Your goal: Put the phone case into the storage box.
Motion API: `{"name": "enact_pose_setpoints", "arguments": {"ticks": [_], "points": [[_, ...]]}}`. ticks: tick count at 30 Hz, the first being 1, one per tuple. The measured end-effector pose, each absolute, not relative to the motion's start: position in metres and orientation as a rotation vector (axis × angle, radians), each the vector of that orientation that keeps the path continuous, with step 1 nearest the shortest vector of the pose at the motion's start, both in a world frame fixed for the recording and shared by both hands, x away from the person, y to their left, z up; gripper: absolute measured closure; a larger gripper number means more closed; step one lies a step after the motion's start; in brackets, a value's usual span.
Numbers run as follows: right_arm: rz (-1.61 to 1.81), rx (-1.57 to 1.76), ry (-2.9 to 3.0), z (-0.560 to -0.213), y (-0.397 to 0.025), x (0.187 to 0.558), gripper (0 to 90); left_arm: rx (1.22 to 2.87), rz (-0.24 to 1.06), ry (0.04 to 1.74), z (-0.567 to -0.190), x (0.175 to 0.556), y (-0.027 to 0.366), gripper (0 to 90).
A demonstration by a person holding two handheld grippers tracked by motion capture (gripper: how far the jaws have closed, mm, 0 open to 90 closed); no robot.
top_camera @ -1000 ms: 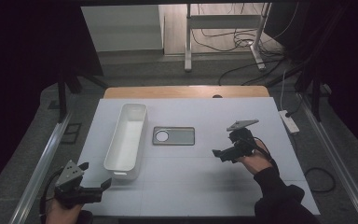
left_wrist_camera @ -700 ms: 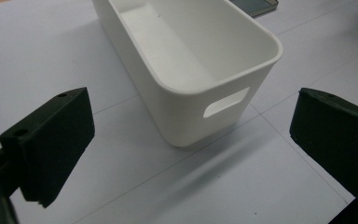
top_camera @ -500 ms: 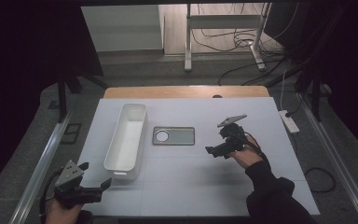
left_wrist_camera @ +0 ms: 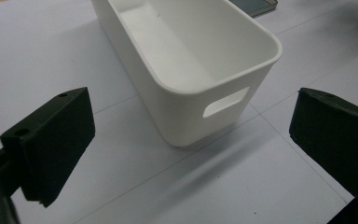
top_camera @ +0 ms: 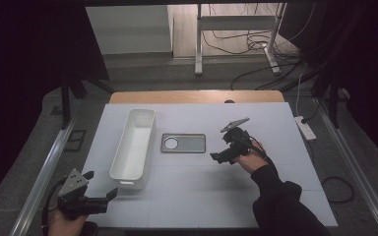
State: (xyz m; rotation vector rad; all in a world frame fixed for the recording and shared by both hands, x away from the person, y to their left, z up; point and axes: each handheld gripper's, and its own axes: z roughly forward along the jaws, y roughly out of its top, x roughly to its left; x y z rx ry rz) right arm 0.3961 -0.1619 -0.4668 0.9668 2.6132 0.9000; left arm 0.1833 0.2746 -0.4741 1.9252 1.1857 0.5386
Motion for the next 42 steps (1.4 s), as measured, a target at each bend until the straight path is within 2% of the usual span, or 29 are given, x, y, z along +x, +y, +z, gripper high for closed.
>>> {"name": "enact_pose_setpoints", "arguments": {"ticks": [40, 42], "points": [[0.852, 1.019, 2.696, -0.479, -0.094, 0.43, 0.0, 1.924, 0.536, 1.185, -0.474, 0.183, 0.275, 1.1], [0.862, 1.029, 2.694, -0.479, -0.092, 0.432, 4.2, 1.924, 0.536, 1.185, -0.474, 0.183, 0.275, 1.1]]}}
